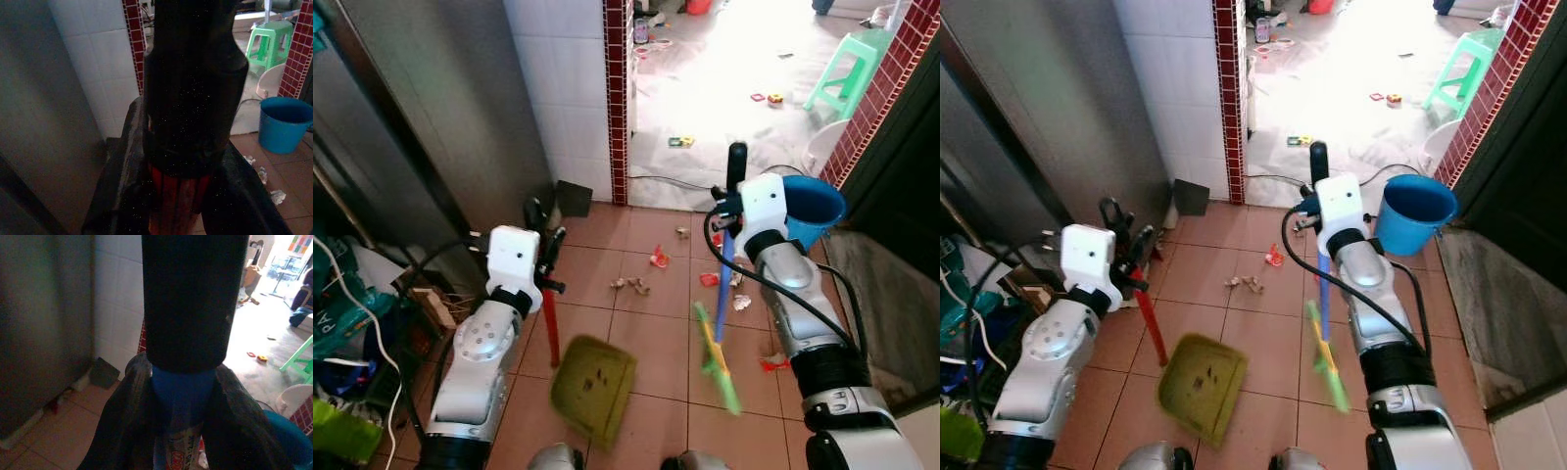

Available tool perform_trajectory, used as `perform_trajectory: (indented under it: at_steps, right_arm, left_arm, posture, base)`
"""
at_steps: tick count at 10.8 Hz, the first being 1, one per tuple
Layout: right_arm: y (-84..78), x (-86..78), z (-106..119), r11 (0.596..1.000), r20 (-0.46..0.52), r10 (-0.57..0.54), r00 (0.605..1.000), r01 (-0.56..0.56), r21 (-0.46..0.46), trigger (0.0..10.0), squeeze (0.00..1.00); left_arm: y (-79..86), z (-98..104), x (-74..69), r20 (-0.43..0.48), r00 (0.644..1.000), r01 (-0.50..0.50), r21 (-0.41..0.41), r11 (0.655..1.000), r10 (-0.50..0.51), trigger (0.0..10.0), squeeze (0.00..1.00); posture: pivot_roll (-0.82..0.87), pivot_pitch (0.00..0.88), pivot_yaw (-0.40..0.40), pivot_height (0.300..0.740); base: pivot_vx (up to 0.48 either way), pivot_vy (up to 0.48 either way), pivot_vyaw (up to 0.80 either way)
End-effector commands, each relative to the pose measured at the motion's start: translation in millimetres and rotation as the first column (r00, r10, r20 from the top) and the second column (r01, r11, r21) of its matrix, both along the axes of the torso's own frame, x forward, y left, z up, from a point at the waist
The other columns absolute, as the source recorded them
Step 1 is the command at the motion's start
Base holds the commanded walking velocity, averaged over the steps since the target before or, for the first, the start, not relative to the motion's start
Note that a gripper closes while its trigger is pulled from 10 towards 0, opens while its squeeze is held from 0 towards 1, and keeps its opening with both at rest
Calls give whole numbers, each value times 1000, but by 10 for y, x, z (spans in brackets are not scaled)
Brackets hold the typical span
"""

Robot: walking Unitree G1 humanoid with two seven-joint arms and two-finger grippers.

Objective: Sweep floor

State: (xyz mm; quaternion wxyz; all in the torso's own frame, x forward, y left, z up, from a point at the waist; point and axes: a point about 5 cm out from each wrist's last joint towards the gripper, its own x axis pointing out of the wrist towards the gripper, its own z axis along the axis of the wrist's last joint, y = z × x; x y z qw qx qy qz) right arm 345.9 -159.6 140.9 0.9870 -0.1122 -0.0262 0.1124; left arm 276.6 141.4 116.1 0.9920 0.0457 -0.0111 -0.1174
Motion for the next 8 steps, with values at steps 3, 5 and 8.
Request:
perform_trajectory:
  at_steps: [3, 5, 8]
  right_arm:
    - [37, -205, 75, 995, 124, -43, 991, 31, 98, 10000, 0]
    - [-237, -446, -58, 976, 101, -212, 972, 205, 73, 10000, 0]
    - [-186, -507, 48, 991, 134, -122, 983, 127, -30, 10000, 0]
  left_arm:
    - [115, -144, -258, -28, 993, -118, -20, 993, 118, 10000, 0]
    - [323, -127, -461, -12, 972, -233, 24, 972, 234, 10000, 0]
    - [295, -94, -453, 5, 991, -137, 80, 987, 137, 10000, 0]
  posture:
    - [-46, 0, 30, 740]
    - [-36, 1, -1, 740]
    - [-76, 43, -19, 740]
  base:
    - [0, 0, 0]
    - [0, 0, 0]
    - [0, 0, 0]
